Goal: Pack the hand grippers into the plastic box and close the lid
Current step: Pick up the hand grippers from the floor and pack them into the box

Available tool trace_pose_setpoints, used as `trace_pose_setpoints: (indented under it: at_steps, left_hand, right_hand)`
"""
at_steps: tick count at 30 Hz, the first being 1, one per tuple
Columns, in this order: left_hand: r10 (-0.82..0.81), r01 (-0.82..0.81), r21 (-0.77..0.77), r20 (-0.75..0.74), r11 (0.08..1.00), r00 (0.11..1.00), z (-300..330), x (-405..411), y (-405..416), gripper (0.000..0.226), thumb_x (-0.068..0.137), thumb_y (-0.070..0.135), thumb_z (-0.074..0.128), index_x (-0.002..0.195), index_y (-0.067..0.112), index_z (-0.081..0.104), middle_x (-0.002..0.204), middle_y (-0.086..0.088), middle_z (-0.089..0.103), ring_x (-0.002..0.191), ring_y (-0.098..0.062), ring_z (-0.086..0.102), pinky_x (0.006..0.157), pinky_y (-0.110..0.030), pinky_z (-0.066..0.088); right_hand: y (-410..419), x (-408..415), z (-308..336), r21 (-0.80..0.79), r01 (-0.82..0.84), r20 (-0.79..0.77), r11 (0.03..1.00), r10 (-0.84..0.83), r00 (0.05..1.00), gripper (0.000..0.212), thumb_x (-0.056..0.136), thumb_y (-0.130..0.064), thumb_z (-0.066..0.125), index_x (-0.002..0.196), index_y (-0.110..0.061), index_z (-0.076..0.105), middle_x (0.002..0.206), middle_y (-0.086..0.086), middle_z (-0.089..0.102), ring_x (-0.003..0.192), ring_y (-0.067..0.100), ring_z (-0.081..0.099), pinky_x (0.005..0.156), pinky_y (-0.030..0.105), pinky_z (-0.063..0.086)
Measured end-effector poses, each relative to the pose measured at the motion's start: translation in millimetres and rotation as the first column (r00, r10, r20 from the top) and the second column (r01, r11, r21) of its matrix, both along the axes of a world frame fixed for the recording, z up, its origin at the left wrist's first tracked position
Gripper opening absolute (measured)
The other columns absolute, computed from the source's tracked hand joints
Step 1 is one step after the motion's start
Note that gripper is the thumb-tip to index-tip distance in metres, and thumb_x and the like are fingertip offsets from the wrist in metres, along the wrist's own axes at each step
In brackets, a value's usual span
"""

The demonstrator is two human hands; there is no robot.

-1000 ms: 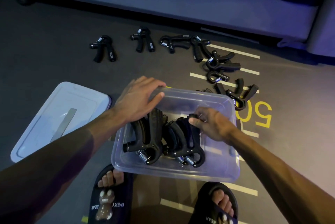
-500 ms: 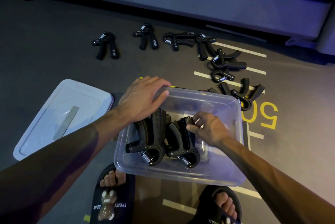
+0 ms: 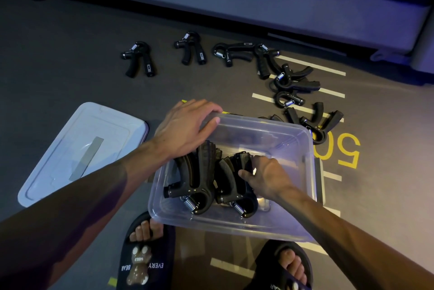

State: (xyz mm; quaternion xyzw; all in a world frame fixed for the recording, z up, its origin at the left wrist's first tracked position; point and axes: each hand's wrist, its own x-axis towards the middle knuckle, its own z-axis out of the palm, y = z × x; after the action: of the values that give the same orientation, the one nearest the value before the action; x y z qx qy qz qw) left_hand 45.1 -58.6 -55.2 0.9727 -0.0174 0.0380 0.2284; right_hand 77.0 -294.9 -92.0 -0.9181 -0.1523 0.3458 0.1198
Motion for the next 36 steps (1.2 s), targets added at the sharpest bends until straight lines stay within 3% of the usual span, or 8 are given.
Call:
trace_pose_setpoints:
  at_steps: [9,14,17,19,25,29,33,36]
  left_hand:
    - [0.007,-0.007,-0.007,-0.002,1.0,1.0,1,0,-1,0.026,0.103,0.038,0.047,0.123,0.027,0.06,0.11,0.011,0.066,0.101,-0.013,0.06,0.091,-0.034,0.04]
    - [0.008,-0.008,-0.007,-0.007,1.0,1.0,2,1,-1,0.026,0.103,0.038,0.047,0.123,0.027,0.06,0.111,0.011,0.066,0.102,-0.014,0.061,0.091,-0.035,0.041]
    - [0.006,-0.006,-0.008,-0.01,1.0,1.0,2,1,-1,0.026,0.103,0.038,0.047,0.123,0.027,0.06,0.112,0.011,0.066,0.102,-0.013,0.061,0.091,-0.036,0.042]
    - [0.007,-0.007,-0.013,-0.011,1.0,1.0,2,0,-1,0.026,0.103,0.038,0.047,0.123,0.028,0.06,0.111,0.011,0.065,0.102,-0.013,0.06,0.09,-0.036,0.042]
    - [0.009,-0.009,-0.008,-0.017,1.0,1.0,2,1,-1,0.027,0.103,0.039,0.046,0.123,0.027,0.059,0.111,0.01,0.066,0.102,-0.013,0.06,0.091,-0.035,0.042]
    - [0.012,-0.012,-0.014,-0.025,1.0,1.0,3,0,-1,0.027,0.104,0.04,0.046,0.124,0.028,0.059,0.112,0.01,0.066,0.102,-0.013,0.061,0.092,-0.037,0.042]
    - [0.009,-0.009,-0.011,-0.03,1.0,1.0,2,0,0,0.027,0.104,0.04,0.045,0.125,0.029,0.058,0.112,0.011,0.065,0.103,-0.013,0.061,0.093,-0.038,0.043]
    - [0.012,-0.012,-0.002,-0.019,1.0,1.0,1,1,0,0.028,0.104,0.039,0.046,0.126,0.03,0.06,0.107,0.012,0.065,0.102,-0.014,0.06,0.092,-0.036,0.041]
  right_hand:
    - [8,-5,6,-0.099,-0.099,0.011,0.99,0.1,0.995,0.041,0.097,-0.045,0.055,0.117,-0.01,0.062,0.113,0.012,0.07,0.107,0.03,0.063,0.089,0.032,0.047]
    - [5,-2,18,-0.048,0.017,-0.083,0.999,-0.021,0.996,0.04,0.095,-0.04,0.061,0.12,-0.009,0.061,0.119,0.013,0.068,0.111,0.031,0.064,0.087,0.028,0.049]
    - [2,-1,20,-0.054,0.133,-0.316,0.99,-0.143,0.938,0.041,0.093,-0.041,0.062,0.117,-0.007,0.06,0.107,0.018,0.071,0.084,0.036,0.075,0.074,0.035,0.061]
    - [3,0,22,-0.089,0.149,-0.383,0.985,-0.172,0.907,0.042,0.093,-0.043,0.06,0.112,-0.005,0.059,0.098,0.02,0.072,0.067,0.037,0.075,0.065,0.042,0.063]
    - [8,3,21,-0.097,0.075,-0.345,0.992,-0.104,0.933,0.049,0.091,-0.049,0.061,0.118,-0.009,0.059,0.115,0.013,0.068,0.089,0.033,0.073,0.084,0.04,0.06]
    - [7,7,20,-0.087,0.151,-0.445,0.985,-0.174,0.878,0.046,0.088,-0.047,0.064,0.113,-0.009,0.061,0.1,0.016,0.074,0.078,0.034,0.076,0.073,0.048,0.063]
    - [8,26,43,-0.127,0.054,-0.423,0.99,-0.103,0.9,0.04,0.095,-0.047,0.06,0.092,-0.007,0.064,0.088,0.013,0.073,0.077,0.027,0.075,0.068,0.041,0.064]
    - [3,55,80,0.058,0.145,-0.429,0.988,-0.106,0.897,0.043,0.097,-0.044,0.058,0.099,-0.001,0.067,0.089,0.018,0.075,0.072,0.026,0.073,0.067,0.041,0.064]
